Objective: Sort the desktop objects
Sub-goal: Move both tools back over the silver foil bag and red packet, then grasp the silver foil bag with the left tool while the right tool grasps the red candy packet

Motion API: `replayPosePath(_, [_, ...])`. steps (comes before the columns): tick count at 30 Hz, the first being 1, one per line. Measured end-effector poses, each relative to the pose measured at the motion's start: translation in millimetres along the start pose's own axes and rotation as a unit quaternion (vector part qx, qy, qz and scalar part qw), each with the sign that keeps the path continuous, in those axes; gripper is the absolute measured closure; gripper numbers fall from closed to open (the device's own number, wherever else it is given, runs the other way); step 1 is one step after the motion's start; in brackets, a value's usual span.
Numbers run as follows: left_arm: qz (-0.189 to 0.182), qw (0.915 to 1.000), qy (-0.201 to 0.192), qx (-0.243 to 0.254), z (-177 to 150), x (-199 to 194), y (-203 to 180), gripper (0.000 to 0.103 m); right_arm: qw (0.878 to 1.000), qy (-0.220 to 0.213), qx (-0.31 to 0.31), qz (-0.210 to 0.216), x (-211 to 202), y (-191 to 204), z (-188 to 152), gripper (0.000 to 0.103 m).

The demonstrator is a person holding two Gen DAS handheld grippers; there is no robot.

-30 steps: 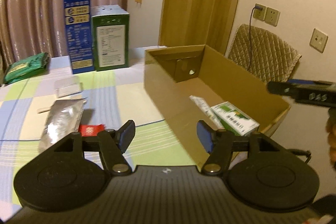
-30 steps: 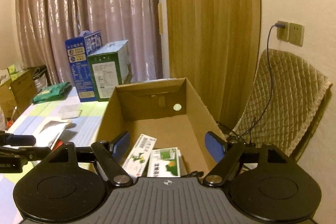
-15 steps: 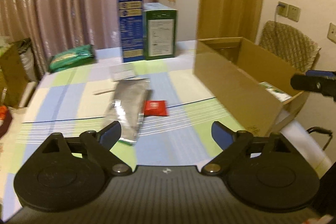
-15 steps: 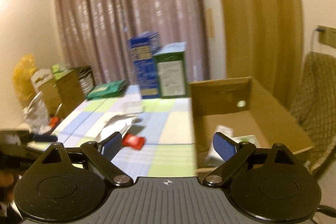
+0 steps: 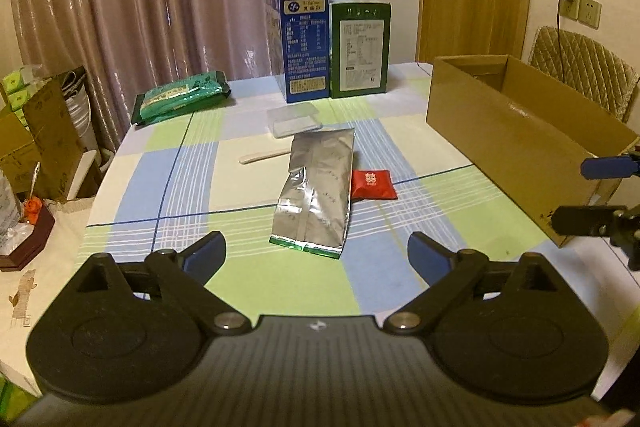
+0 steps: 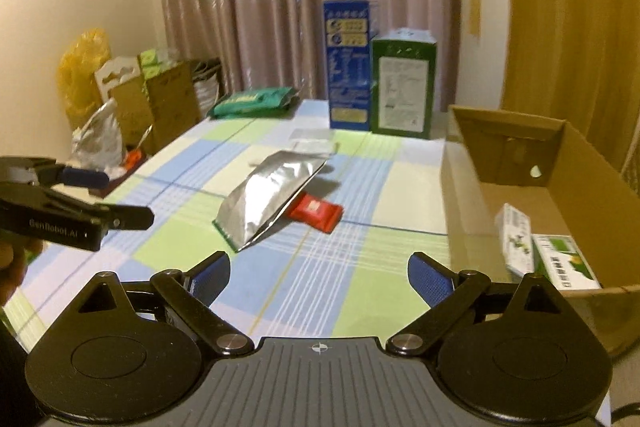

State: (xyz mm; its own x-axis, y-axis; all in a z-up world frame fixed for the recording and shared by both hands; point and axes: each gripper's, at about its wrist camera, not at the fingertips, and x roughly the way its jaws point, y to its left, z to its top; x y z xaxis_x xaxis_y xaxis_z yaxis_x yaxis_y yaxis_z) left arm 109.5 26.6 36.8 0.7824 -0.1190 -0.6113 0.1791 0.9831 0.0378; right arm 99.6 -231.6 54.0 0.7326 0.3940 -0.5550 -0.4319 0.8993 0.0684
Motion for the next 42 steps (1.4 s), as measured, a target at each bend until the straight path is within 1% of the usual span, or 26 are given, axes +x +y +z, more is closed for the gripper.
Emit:
replayPosePath(8, [-0.007,0.9997,0.012,0.021,0,33,4,0.008,0.999,0.020,-0.030,0.002,35,3,-3,0.010])
replayPosePath(13, [-0.012,0.9989,0.018,0.041,2,56,5,0.008,0.999,0.024,-0.042,0.000,57,-2,1,0.010])
replayPosePath(19, [-0.018,0.9977,0.021,0.061,13,87,4,0.008,0.999,0.034,-0.039,-0.008,91,-15,8,0.010])
replayPosePath(24, [-0.024,0.9967,0.026,0.073,20,119,2,0.008,0.998,0.050,-0.036,-0.006,120,-23,13,0.010])
replayPosePath(27, [-0.033,0.9948,0.035,0.090,23,141,-3,0.008,0.997,0.061,-0.038,-0.005,137,-28,13,0.010])
replayPosePath(31, [-0.036,0.9921,0.041,0.113,24,165,-10,0.008,0.997,0.071,-0.038,-0.011,157,-35,12,0.010])
replayPosePath(36, [-0.041,0.9921,0.055,0.105,23,192,-9,0.008,0.996,0.082,-0.043,-0.014,174,-41,10,0.010])
replayPosePath(39, [-0.035,0.9922,0.057,0.105,23,201,-8,0.011,0.995,0.086,-0.051,-0.016,182,-42,9,0.010])
replayPosePath(41, [-0.028,0.9922,0.057,0.107,23,205,-7,0.019,0.995,0.087,-0.051,-0.012,188,-44,11,0.010])
replayPosePath(42, [-0.028,0.9926,0.060,0.102,24,206,-5,0.022,0.995,0.087,-0.052,-0.009,191,-43,12,0.010])
